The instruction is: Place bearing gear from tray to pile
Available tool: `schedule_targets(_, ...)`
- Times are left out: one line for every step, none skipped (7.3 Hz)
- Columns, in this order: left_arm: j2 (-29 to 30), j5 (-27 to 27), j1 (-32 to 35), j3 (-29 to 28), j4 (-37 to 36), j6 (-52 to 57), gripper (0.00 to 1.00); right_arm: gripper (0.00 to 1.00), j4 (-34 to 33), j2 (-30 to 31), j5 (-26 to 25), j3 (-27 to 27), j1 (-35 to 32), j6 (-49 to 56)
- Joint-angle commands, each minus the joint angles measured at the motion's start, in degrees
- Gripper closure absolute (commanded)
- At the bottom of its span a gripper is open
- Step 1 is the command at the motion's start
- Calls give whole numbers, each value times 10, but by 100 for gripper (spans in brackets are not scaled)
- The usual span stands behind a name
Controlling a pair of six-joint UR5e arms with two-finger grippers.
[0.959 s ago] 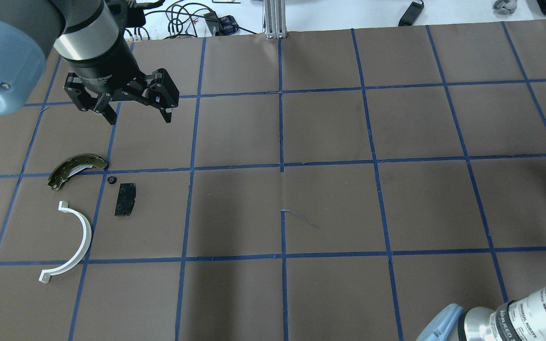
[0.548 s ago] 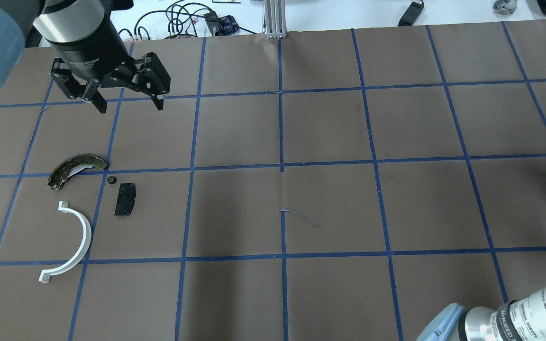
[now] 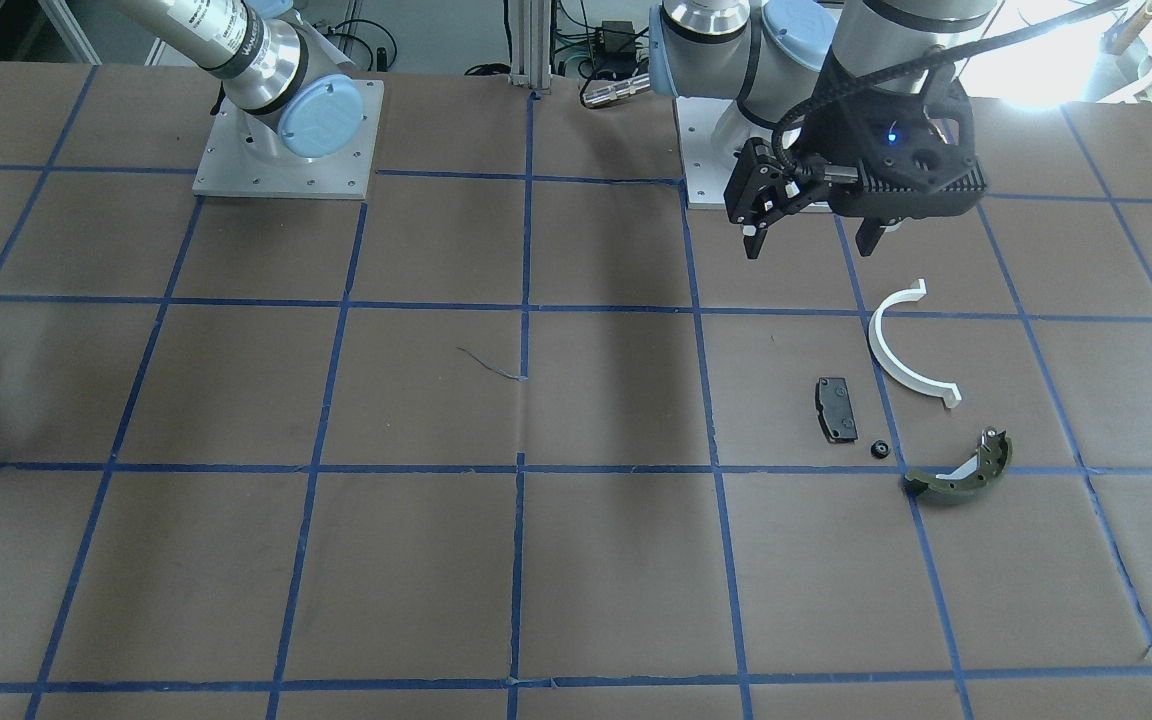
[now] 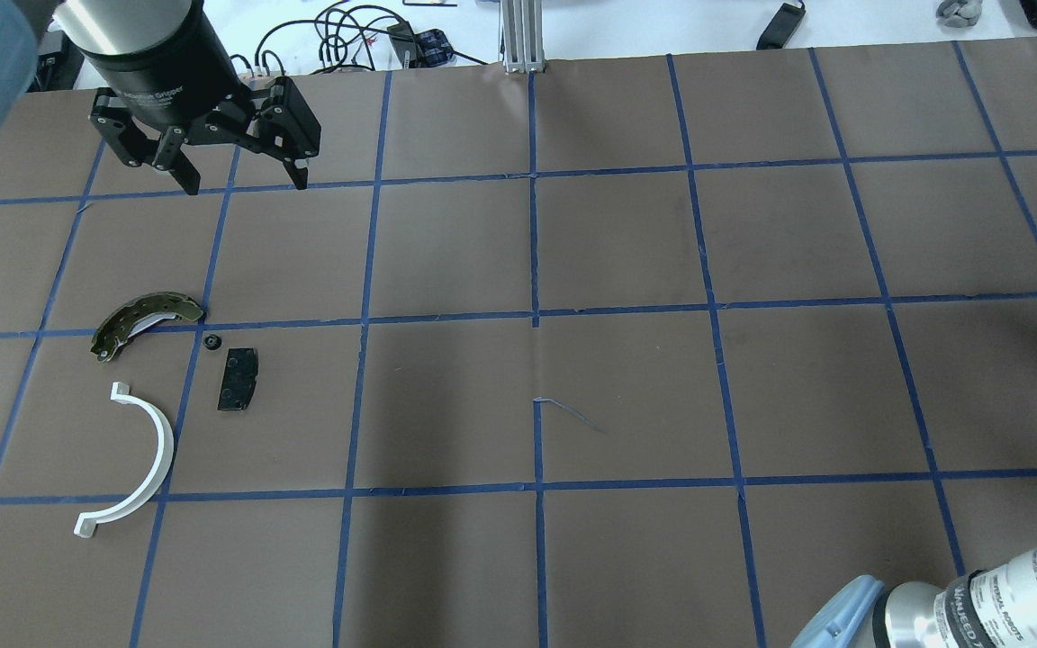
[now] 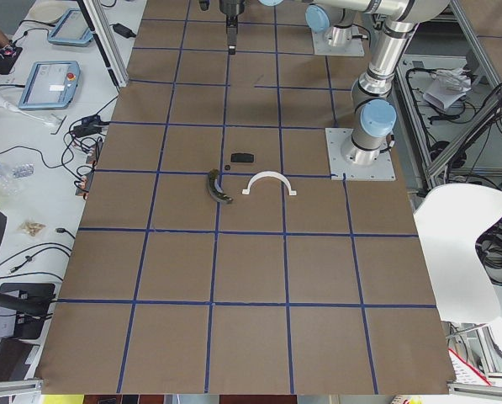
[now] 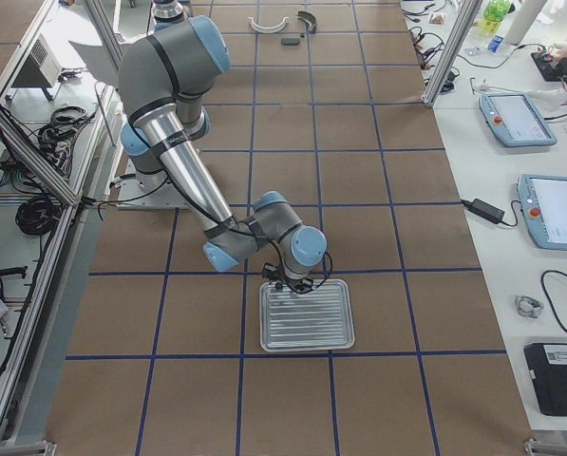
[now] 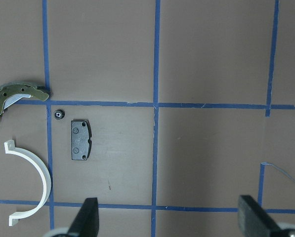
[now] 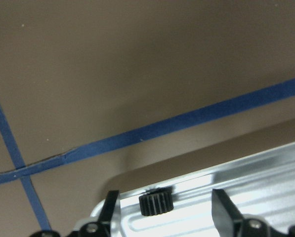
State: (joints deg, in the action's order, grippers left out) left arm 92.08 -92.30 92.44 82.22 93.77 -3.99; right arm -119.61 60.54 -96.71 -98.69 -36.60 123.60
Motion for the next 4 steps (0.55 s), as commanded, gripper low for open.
schedule_targets(1,4,-1,-2,0,11,0,51,-1,0,-1,-6,3,-1)
schedule_targets(2,3,-2,0,0,11,0,58,-1,0,-1,-6,3,-1)
schedule_targets(2,2,-2,-1,0,11,0,65,-1,1,-1,-6,3,-2)
schedule_targets(1,4,-2,3,-1,11,0,75,-1,2,-1,-6,3,-2)
